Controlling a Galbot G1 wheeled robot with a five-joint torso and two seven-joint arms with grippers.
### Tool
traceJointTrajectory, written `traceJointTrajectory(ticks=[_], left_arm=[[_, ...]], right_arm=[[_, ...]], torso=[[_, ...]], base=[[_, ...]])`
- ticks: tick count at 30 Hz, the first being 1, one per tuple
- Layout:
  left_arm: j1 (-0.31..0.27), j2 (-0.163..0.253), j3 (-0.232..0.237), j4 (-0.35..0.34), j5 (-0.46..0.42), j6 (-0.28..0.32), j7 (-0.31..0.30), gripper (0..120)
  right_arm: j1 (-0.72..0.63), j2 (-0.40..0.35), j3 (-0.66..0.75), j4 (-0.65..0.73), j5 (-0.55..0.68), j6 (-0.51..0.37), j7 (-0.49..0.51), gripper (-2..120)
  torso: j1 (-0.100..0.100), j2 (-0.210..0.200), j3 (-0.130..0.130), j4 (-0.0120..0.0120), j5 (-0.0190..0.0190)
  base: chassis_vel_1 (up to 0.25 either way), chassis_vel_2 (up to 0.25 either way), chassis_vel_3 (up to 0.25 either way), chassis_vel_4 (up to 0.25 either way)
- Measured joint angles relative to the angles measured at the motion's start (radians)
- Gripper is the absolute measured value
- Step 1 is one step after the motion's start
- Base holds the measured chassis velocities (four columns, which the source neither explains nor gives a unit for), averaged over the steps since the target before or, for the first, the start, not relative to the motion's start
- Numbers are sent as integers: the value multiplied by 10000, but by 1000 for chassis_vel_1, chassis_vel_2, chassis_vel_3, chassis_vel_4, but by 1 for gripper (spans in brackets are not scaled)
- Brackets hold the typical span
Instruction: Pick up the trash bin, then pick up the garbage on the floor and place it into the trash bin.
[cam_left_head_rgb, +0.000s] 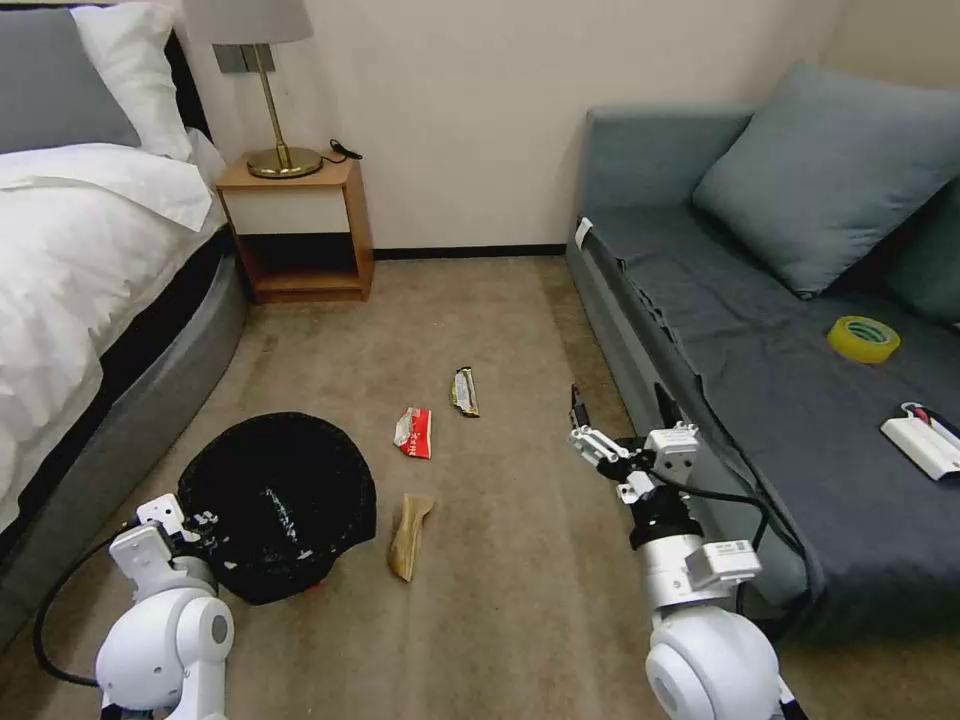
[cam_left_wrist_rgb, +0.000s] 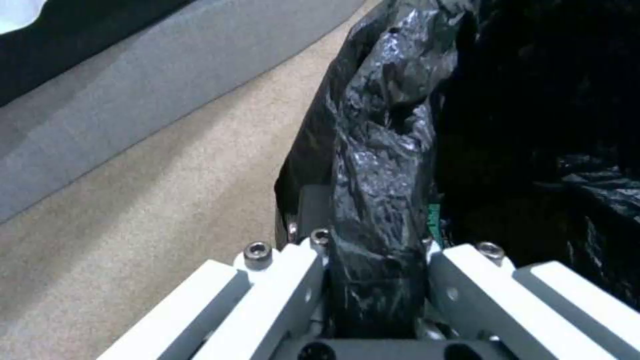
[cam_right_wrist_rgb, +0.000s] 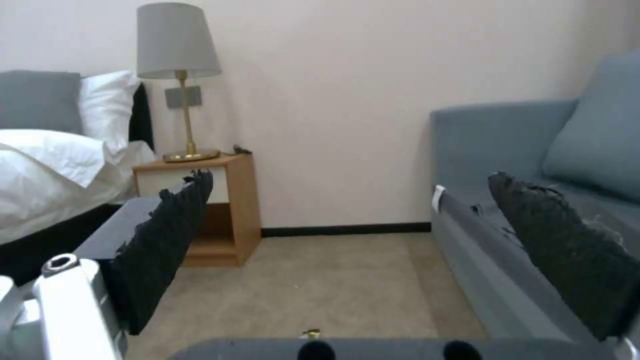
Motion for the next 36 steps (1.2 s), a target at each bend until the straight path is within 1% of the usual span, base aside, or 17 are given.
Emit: traceJointTrajectory(ticks=[8,17,23,25,26,27,28,30,31,34,36], left_arm=[[7,-37,-17,-29,3,-9,-4,3],[6,-62,-25,-46,6,-10,-9,3],[17,-73,-28,-69,7,-13,-9,3],[34,-74,-27,-89,7,-14,-7,3],[34,-74,-27,-89,7,-14,-7,3],[50,-72,-26,-109,7,-15,-10,3],[66,-70,-22,-127,9,-14,-12,3],[102,-99,-6,-169,44,-14,-14,3],[102,-99,-6,-169,44,-14,-14,3],[230,-189,8,-253,140,-50,-2,3],[338,-222,-12,-332,186,-84,17,3]], right_arm=[[46,-47,-76,-49,38,44,-13,100],[186,-69,-203,-184,79,160,-13,100],[620,-226,-481,-448,538,73,21,100],[944,-363,-694,-620,825,-228,183,100],[944,-363,-694,-620,825,-228,183,100],[1330,-526,-947,-807,1236,-585,430,100],[1907,-709,-1330,-1093,1811,-1023,815,100],[3070,-966,-2198,-1759,2685,-1689,1474,100],[3070,-966,-2198,-1759,2685,-1689,1474,100],[4351,-1083,-3617,-2818,3530,-2543,2261,100],[4956,-945,-4499,-3425,4015,-3045,2603,100]], torso=[[0,0,1,-2,-1],[2,-1,2,-2,-1],[3,-1,4,0,-2],[3,-1,3,-3,2],[3,-1,3,-3,2],[2,-1,2,-2,0],[2,-1,2,-4,1],[1,0,1,3,-1],[1,0,1,3,-1],[2,-1,2,0,-2],[2,-1,3,0,0]], base=[[-112,109,101,-114],[-217,205,221,-206],[-153,156,130,-147],[0,0,0,0],[0,0,0,0],[0,0,0,0],[49,-56,-44,42],[45,-45,-43,65],[41,-34,-43,56],[14,-5,-2,19],[0,0,0,0]])
